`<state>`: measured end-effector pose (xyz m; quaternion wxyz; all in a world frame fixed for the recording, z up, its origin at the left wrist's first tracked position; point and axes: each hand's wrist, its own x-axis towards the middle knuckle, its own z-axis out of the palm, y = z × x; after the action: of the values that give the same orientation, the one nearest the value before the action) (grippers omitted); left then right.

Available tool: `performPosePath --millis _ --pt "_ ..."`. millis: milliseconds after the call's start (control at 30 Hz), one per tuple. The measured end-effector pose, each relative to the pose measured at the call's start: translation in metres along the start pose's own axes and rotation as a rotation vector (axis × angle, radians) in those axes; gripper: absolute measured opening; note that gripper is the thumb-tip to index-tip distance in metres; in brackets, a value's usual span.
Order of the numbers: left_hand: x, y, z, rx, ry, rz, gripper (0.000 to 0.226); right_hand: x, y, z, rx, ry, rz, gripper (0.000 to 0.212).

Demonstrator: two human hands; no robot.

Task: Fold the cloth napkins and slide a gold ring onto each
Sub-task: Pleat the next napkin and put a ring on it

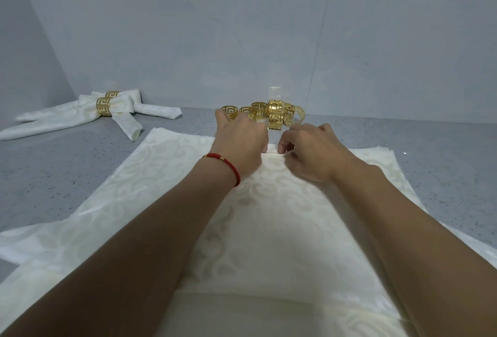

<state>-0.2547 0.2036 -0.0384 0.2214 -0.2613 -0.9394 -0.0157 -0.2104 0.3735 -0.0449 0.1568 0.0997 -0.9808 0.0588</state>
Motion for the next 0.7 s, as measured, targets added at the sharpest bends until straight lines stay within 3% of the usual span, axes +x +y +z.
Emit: performPosePath --millis 233,300,400,567,700 --pt "-0.004 -0.001 0.007 -0.255 0.018 -0.134 0.021 -0.003 0.005 0.008 0.247 0.061 0.093 0.013" --pt "-0.004 -0.004 0.009 -0.273 -0.024 -0.132 0.012 -0.002 0.008 0.008 0.216 0.042 0.092 0.010" --pt "-0.005 -0.007 0.012 -0.264 -0.062 -0.116 0.027 -0.002 0.010 0.007 0.133 0.023 0.068 0.008" --pt "-0.004 -0.012 0.001 -0.248 -0.058 -0.041 0.010 -0.001 0.002 -0.003 0.036 -0.018 0.021 0.007" --pt "-0.005 -0.013 -0.012 -0.124 -0.099 0.118 0.012 -0.010 -0.001 -0.011 -0.109 0.010 -0.096 0.017"
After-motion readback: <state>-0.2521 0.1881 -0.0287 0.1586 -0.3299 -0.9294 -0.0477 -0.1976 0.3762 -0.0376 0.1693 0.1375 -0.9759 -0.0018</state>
